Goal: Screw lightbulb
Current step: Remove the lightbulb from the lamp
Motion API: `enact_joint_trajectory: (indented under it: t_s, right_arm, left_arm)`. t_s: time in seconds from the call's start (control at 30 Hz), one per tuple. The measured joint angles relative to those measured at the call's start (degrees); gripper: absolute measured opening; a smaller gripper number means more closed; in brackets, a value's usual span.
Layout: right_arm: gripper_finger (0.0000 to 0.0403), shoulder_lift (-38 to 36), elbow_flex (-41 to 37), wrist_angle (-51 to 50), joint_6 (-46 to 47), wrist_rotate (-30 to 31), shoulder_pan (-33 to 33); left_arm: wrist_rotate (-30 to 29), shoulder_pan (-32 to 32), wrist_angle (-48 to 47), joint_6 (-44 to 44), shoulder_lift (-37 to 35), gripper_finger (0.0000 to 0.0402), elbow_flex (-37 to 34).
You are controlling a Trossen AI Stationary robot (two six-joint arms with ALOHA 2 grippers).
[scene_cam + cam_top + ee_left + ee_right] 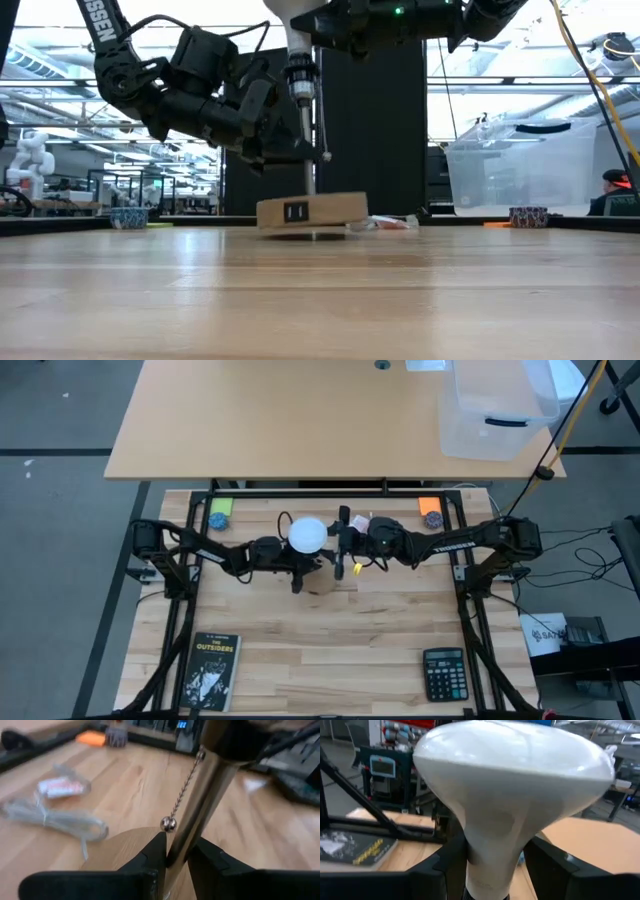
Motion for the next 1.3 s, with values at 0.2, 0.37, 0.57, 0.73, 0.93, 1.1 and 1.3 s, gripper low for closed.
enact_joint_trajectory:
  t_s: [0.2,0.37,0.57,0.73,0.93,1.1,1.3]
  right_arm:
    - [0.0172,0.1,-0.1,-1.0,-0.7,-0.3,0.0]
    - [0.0172,0.0,-0.1,-1.7,-0.5,-0.3,-0.3]
    - [0.0172,0.0,-0.1,-1.7,-0.6,-0.3,-0.3]
    - [0.0172,0.1,-0.1,-1.9,-0.5,-0.3,-0.6]
    - [0.0172,0.1,-0.1,-2.1,-0.4,-0.2,-0.7]
    - [0.0172,0.1,-0.2,-2.1,-0.6,-0.3,-0.7]
    - [0.0172,0.1,-0.2,-2.2,-0.8,-0.5,-0.6]
  left_arm:
    - [-0.1,-0.4,2.8,-0.4,-0.2,0.0093,0.2]
    - [-0.7,-0.5,3.1,-0.4,-0.4,0.0163,0.3]
    - [3.1,-0.3,6.4,-0.3,-0.4,0.0204,0.3]
    - [3.4,-0.3,6.1,-0.6,-0.8,0.0206,0.3]
    - [1.2,-0.7,11.1,0.8,-0.9,0.0206,0.3]
    - [-5.7,-2.3,14.6,4.7,-0.9,0.0206,0.3]
    - [-11.3,-4.8,17.3,9.0,-0.8,0.0183,0.2]
